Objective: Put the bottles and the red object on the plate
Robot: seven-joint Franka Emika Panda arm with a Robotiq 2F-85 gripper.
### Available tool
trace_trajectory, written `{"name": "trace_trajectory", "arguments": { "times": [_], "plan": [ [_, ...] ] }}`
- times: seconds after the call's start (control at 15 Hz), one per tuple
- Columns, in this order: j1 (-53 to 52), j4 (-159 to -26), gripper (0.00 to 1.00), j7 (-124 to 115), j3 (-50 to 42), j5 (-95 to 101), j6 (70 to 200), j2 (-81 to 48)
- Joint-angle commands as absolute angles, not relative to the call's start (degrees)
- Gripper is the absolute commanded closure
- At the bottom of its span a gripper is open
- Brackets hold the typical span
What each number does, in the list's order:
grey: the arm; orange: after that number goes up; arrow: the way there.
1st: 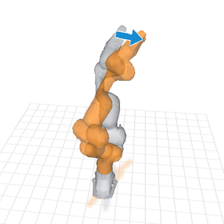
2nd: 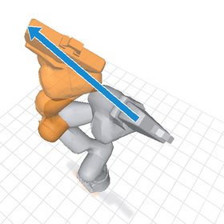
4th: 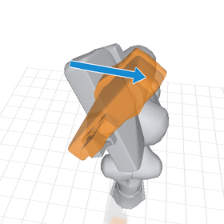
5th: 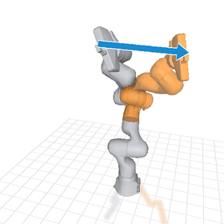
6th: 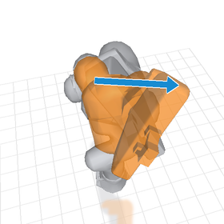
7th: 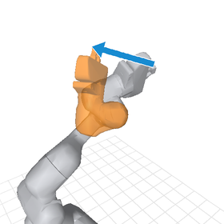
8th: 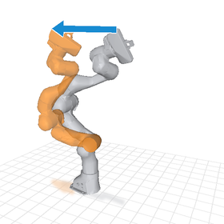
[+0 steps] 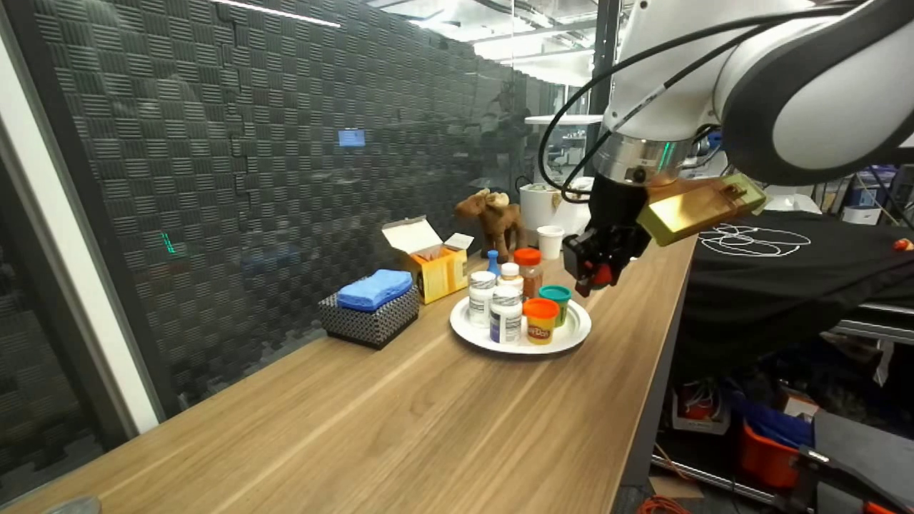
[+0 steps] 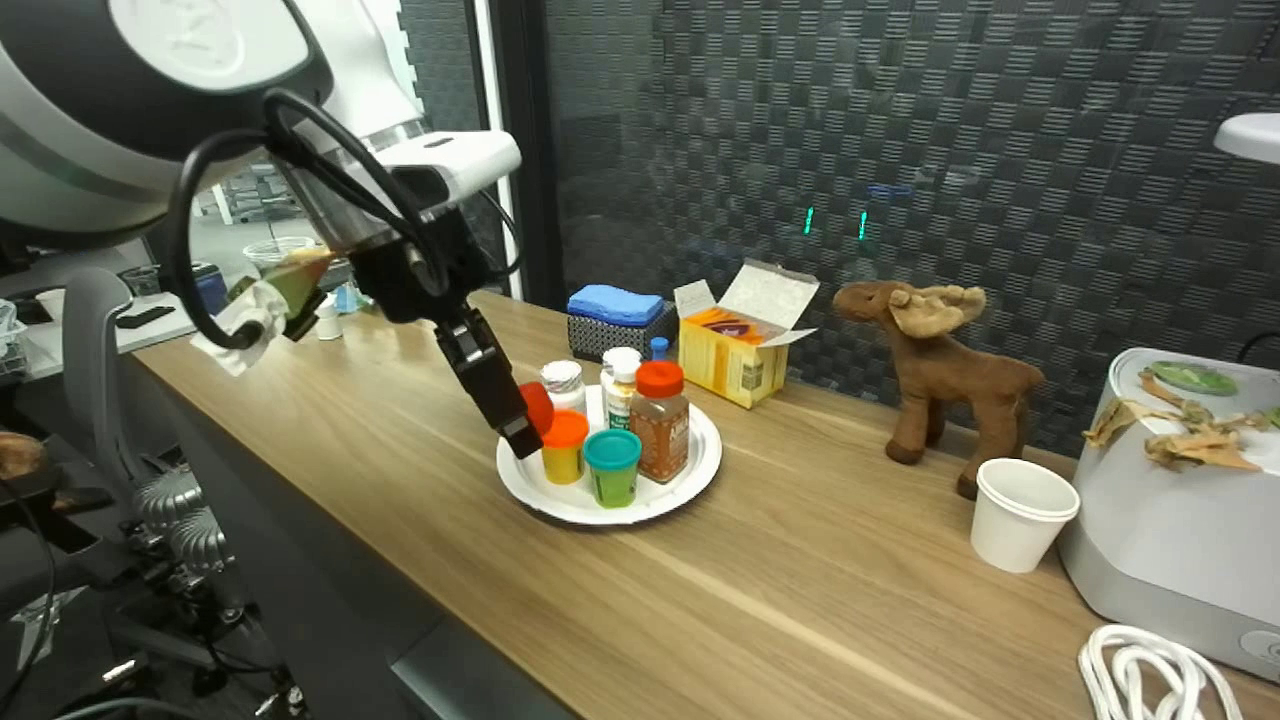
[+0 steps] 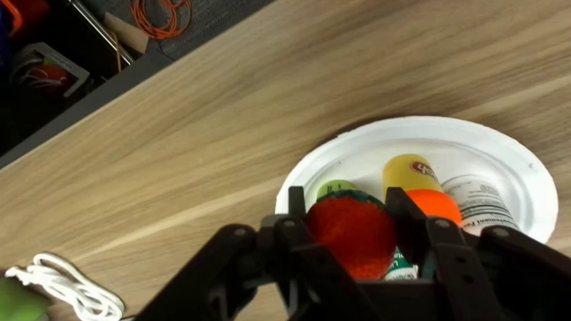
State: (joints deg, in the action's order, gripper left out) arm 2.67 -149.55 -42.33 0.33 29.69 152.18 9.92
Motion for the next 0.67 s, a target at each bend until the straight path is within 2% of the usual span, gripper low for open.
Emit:
{"name": "trace_trajectory", "arguments": {
  "times": [0.0,0.6],
  "plan": [
    [3.71,-148.75,0.76,-35.48,-0.02,23.15,154.19,5.86],
    [2.56,-143.83,0.76,-22.5,-0.39,10.11,153.41,-0.6]
  ]
}}
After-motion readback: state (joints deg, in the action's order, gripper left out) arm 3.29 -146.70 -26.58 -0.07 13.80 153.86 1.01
